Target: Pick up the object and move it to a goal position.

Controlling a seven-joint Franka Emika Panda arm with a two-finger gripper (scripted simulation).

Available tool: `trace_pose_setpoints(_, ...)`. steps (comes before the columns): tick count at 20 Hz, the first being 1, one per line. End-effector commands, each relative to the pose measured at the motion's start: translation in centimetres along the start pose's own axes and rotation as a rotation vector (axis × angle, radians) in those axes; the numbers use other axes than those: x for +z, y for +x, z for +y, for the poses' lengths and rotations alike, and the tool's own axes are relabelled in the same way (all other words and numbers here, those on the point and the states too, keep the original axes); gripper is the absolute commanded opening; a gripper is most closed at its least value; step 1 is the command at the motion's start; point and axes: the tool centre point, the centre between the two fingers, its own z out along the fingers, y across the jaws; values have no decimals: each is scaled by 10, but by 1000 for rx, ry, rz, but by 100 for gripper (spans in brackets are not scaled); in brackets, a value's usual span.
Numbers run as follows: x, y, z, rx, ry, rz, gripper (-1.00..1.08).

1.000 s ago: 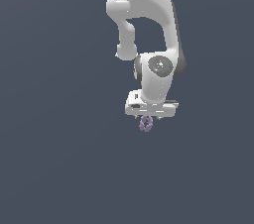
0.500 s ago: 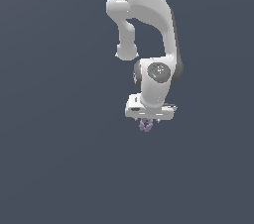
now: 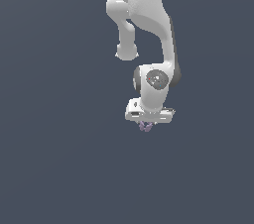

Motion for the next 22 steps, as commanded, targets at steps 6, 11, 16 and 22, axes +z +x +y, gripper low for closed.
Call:
trace_pose_setpoints(6,1,0,0,0,0,0,-100)
trace_pose_setpoints(11,-1,1,0,-2,1,2,-100)
trace_pose_setpoints(16,-15,7,2,-26,9,21,-100)
trace_pose_setpoints(22,-50,23,7,-86,29,69,-100)
